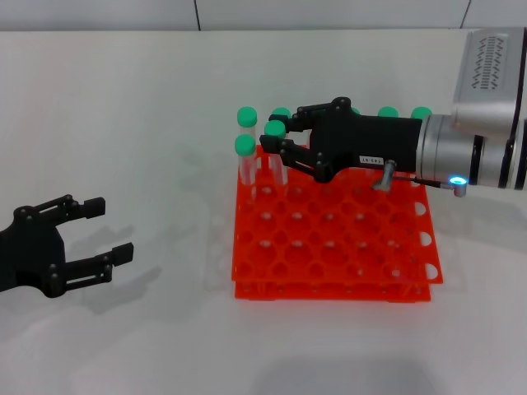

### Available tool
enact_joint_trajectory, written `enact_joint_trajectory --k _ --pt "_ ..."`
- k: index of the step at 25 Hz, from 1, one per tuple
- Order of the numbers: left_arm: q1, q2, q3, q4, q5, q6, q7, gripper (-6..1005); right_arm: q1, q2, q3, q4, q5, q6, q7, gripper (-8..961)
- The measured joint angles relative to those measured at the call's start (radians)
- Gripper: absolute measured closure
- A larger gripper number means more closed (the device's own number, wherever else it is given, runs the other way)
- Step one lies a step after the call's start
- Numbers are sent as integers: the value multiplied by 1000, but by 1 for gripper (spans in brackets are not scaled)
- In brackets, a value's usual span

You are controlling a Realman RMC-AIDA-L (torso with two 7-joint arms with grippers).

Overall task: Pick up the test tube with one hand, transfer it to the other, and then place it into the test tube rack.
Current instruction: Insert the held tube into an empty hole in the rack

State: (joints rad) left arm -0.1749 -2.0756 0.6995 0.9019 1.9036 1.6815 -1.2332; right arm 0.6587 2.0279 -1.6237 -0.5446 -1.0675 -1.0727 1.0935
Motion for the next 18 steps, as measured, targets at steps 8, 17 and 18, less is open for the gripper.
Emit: enact_joint_trajectory --k 8,17,18 --pt "-4 1 -1 0 0 -2 0 200 -3 0 -1 0 0 13 -2 683" --pt "-6 2 -3 0 11 -3 0 200 -3 0 -9 -3 0 7 -8 680" --pt "-6 2 -3 0 11 -3 0 200 -3 0 -12 -5 0 10 -9 680"
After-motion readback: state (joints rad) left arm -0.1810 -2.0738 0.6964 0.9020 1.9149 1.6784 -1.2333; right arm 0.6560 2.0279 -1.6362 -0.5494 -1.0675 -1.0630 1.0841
